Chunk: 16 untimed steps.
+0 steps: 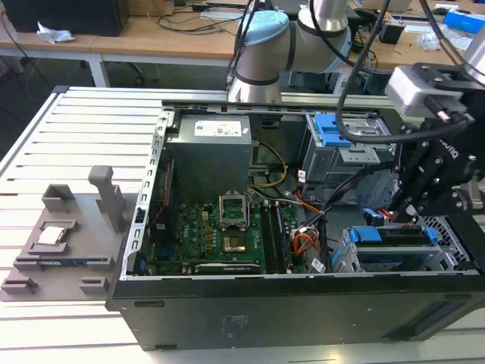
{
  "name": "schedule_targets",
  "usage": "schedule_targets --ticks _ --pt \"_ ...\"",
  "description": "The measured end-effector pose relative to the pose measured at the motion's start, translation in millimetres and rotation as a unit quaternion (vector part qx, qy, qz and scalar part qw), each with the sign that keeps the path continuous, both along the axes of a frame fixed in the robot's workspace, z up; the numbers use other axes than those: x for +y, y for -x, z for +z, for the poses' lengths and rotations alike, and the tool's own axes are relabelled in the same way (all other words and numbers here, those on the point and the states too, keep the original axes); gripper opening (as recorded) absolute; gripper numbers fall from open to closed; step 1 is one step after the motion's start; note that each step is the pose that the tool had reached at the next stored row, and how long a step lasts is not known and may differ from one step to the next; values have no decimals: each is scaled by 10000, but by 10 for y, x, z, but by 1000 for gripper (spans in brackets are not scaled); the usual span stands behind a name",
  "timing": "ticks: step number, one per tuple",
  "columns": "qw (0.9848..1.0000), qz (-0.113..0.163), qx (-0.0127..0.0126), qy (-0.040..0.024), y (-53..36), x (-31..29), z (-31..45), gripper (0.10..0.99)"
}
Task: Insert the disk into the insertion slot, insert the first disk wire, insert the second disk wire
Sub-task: 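Insert the second disk wire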
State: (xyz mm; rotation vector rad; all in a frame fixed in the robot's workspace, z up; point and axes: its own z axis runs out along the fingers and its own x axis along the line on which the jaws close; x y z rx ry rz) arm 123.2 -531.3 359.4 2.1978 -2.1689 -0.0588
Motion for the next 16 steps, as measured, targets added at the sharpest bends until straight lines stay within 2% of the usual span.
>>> schedule_targets --ticks 3,6,8,9,10,11,13,16 --pt "10000 70 0 15 101 51 -123 239" --pt "9999 137 0 66 107 93 -156 239" --pt "9998 170 1 125 109 122 -169 239" --pt "9996 189 2 198 108 130 -175 239" --pt "9993 206 4 308 108 130 -177 239" --pt "9991 210 5 364 109 129 -182 239" --pt "9990 211 6 402 109 130 -185 239" --pt "9989 211 6 414 109 129 -184 239"
